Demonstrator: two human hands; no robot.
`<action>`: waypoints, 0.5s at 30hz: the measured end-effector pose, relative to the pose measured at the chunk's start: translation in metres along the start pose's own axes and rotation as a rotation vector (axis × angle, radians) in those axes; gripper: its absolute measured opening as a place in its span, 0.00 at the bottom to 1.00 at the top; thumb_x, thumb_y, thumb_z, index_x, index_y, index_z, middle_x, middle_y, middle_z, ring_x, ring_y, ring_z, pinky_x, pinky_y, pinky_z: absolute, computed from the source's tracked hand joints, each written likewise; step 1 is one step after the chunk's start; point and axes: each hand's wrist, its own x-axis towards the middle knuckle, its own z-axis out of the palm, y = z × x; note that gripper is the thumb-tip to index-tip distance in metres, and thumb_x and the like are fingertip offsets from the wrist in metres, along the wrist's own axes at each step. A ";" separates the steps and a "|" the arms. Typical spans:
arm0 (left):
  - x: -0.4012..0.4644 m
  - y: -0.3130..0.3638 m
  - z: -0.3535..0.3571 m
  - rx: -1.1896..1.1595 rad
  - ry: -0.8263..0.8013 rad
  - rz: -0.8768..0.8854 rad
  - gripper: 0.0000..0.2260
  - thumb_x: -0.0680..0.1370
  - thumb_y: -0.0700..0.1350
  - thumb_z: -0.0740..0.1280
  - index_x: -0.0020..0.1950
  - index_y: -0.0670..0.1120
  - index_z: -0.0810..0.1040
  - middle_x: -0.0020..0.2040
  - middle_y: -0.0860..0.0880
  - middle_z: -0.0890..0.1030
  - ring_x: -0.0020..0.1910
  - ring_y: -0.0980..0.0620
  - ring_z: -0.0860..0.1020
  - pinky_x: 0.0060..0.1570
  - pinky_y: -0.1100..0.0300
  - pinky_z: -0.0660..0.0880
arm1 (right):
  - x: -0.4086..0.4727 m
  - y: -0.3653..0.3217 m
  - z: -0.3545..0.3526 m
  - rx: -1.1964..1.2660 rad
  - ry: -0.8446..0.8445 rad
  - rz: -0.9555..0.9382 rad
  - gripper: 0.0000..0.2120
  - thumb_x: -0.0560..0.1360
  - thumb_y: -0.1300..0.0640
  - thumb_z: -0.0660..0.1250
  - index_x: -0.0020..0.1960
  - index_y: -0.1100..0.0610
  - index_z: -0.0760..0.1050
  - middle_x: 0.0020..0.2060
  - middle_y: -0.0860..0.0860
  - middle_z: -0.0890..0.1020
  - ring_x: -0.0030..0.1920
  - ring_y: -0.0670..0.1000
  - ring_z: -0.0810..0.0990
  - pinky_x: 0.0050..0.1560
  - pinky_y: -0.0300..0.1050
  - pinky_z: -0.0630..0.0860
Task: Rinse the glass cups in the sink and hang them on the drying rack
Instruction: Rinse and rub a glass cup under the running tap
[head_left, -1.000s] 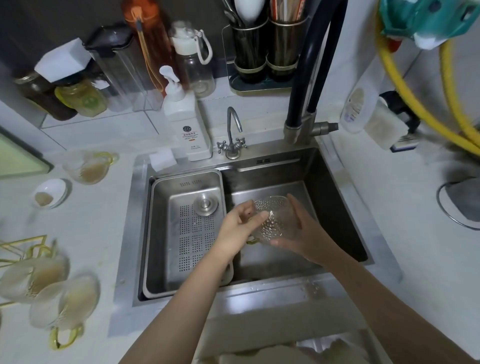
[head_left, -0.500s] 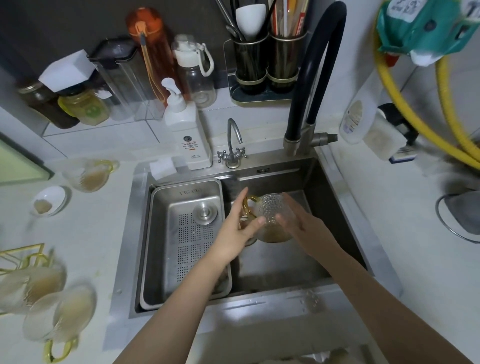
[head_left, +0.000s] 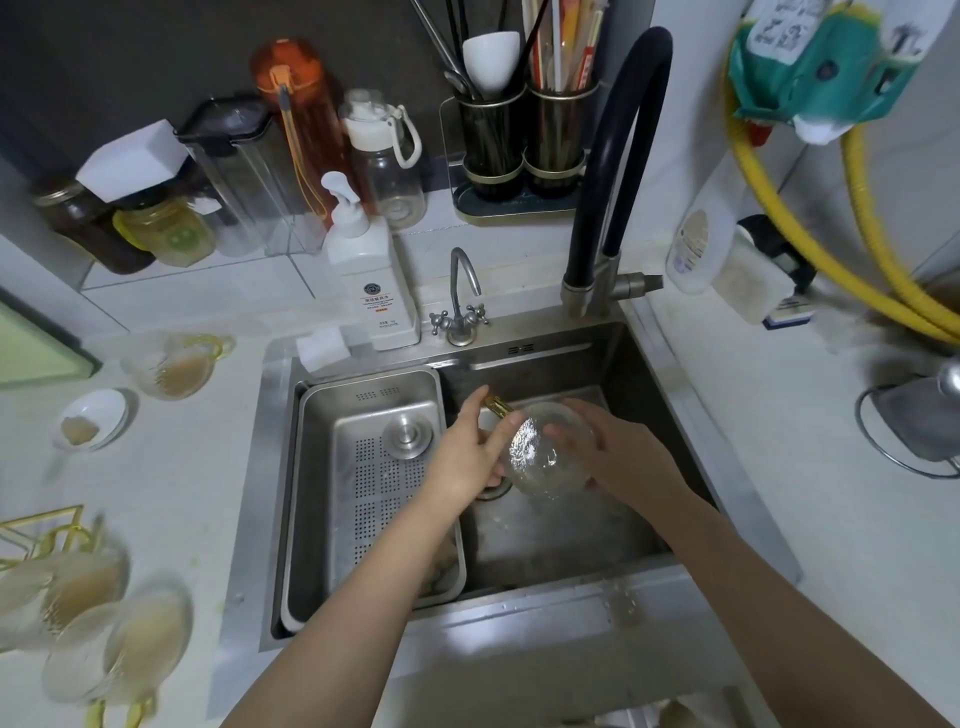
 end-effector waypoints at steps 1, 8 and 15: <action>0.000 0.001 0.001 -0.010 0.002 -0.018 0.30 0.77 0.55 0.65 0.76 0.50 0.58 0.38 0.51 0.78 0.39 0.48 0.82 0.44 0.46 0.82 | -0.001 -0.002 -0.001 -0.001 0.006 0.004 0.38 0.63 0.20 0.47 0.63 0.40 0.68 0.41 0.44 0.83 0.31 0.47 0.83 0.46 0.51 0.82; -0.003 0.004 0.003 0.016 0.001 -0.010 0.31 0.78 0.56 0.65 0.76 0.51 0.57 0.40 0.51 0.78 0.43 0.50 0.81 0.48 0.46 0.81 | -0.001 0.000 -0.001 0.010 0.007 -0.005 0.41 0.62 0.21 0.49 0.65 0.46 0.69 0.38 0.40 0.78 0.38 0.46 0.82 0.50 0.49 0.81; 0.004 0.007 0.006 -0.110 0.101 -0.090 0.27 0.74 0.70 0.57 0.52 0.49 0.78 0.43 0.49 0.83 0.44 0.49 0.82 0.53 0.45 0.80 | -0.003 0.009 -0.002 0.072 -0.086 -0.059 0.31 0.73 0.36 0.59 0.72 0.39 0.55 0.63 0.46 0.75 0.58 0.52 0.79 0.60 0.47 0.73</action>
